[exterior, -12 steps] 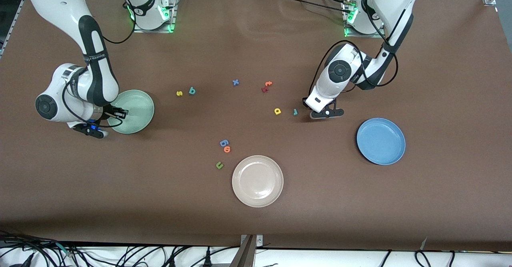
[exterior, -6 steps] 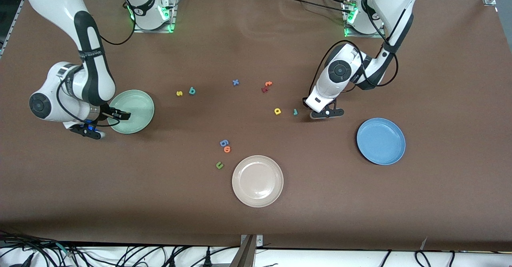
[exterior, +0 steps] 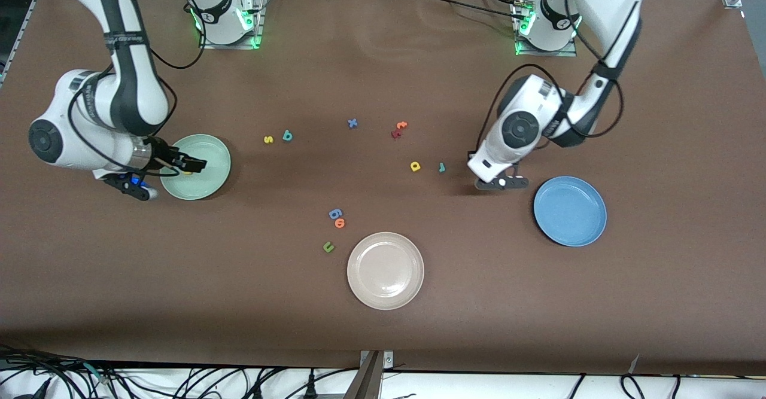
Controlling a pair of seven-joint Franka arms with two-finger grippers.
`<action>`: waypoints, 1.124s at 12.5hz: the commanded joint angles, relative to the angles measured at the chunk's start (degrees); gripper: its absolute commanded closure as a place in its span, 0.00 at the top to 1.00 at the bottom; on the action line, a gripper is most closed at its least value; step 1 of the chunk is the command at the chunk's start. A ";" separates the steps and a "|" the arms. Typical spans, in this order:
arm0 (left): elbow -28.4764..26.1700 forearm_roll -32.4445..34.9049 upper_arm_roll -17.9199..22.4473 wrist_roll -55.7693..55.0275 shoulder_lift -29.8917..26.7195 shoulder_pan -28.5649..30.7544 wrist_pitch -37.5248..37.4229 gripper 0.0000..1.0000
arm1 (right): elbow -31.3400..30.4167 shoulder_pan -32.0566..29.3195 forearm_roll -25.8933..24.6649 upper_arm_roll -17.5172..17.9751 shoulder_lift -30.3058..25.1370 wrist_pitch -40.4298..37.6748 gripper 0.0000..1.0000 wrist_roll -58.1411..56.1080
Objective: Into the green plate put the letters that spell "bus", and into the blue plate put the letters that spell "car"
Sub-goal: 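Place the cyan c on the blue plate while the right gripper reaches s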
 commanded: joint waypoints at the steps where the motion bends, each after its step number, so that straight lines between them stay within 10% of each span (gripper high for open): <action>1: 4.33 1.86 -0.43 15.02 0.03 7.79 -5.39 0.20 | -1.95 5.29 0.02 -0.29 -2.43 0.15 0.98 9.05; 10: 11.20 5.73 0.10 24.66 8.28 17.83 1.27 0.23 | -22.85 19.45 -0.33 3.04 -4.19 30.54 0.99 15.34; 11: 11.37 5.73 0.10 24.57 8.64 17.84 1.46 0.40 | -24.43 20.15 -0.33 3.05 -4.19 32.05 0.99 12.98; 12: 11.46 5.81 0.10 25.09 8.55 18.27 1.38 0.99 | -25.06 20.16 -0.33 3.13 -4.19 32.58 0.99 10.34; 14: 11.46 5.73 -0.25 24.57 7.77 18.19 0.59 1.00 | -27.25 20.16 -0.33 3.13 -3.85 35.38 0.99 4.72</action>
